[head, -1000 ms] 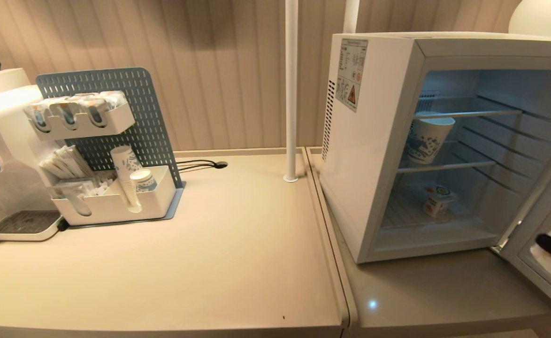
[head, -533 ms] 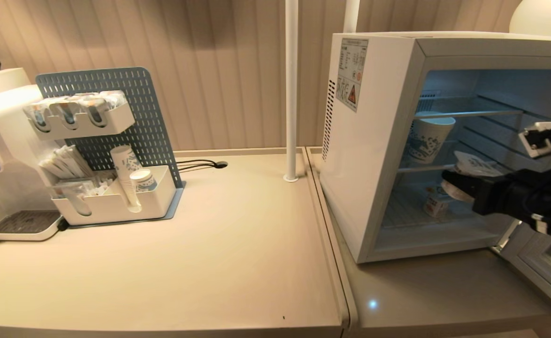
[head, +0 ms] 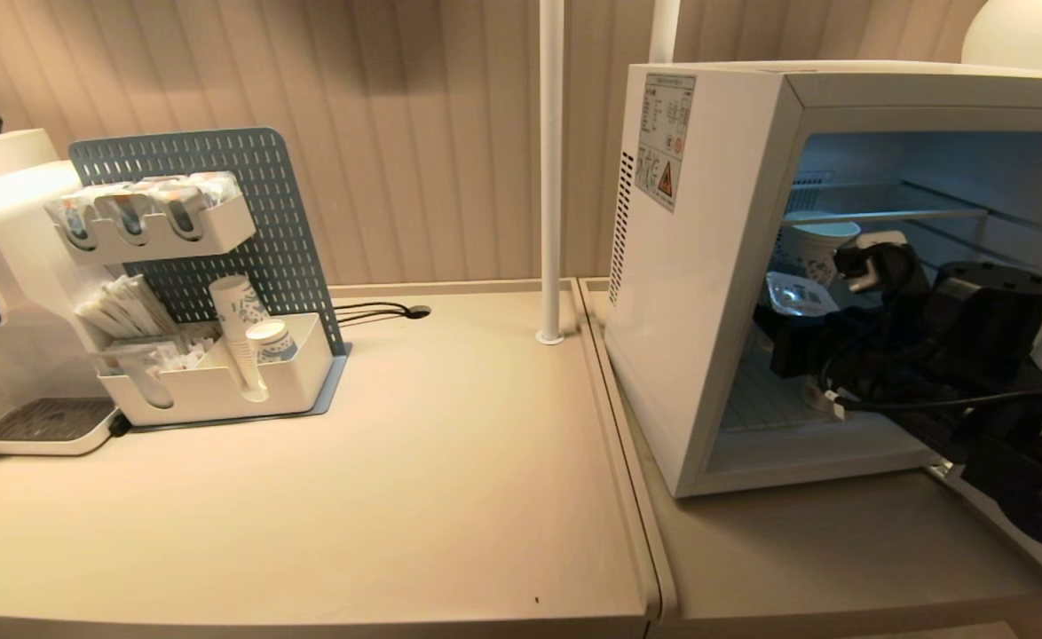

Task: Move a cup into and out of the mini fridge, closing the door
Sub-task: Put the yoghurt in the freezer

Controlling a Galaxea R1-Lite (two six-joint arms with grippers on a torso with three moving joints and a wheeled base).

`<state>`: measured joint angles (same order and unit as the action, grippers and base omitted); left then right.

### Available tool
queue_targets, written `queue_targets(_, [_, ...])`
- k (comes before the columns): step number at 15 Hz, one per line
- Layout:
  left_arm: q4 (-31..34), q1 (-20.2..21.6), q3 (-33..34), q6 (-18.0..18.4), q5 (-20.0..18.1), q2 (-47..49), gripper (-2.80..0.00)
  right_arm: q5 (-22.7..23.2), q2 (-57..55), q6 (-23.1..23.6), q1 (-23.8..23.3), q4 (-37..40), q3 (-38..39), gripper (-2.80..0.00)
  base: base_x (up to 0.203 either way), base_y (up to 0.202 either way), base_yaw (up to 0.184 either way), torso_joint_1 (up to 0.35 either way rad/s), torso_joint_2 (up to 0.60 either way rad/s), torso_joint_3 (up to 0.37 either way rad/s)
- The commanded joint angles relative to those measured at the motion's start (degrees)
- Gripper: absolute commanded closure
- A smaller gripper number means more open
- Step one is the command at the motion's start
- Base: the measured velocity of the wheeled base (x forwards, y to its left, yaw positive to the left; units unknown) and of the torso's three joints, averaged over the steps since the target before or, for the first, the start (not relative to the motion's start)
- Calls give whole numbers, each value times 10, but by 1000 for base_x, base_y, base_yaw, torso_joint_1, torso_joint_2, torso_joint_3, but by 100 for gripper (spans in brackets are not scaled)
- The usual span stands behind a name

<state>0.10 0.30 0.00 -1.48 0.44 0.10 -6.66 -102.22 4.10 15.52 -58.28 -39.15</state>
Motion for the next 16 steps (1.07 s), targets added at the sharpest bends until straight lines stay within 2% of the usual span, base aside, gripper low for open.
queue_targets(1, [0,0,1,0,0,0,0,-1,-26,1,1,2,-26,0,0,0,0,0,0,0])
queue_targets(11, [0,0,1,0,0,0,0,-7,-120,10,-27,20,-125,0,0,0,0,0,0,0])
queue_targets(16, [0,0,1,0,0,0,0,-4,-123,9,-30,47,-133,0,0,0,0,0,0,0])
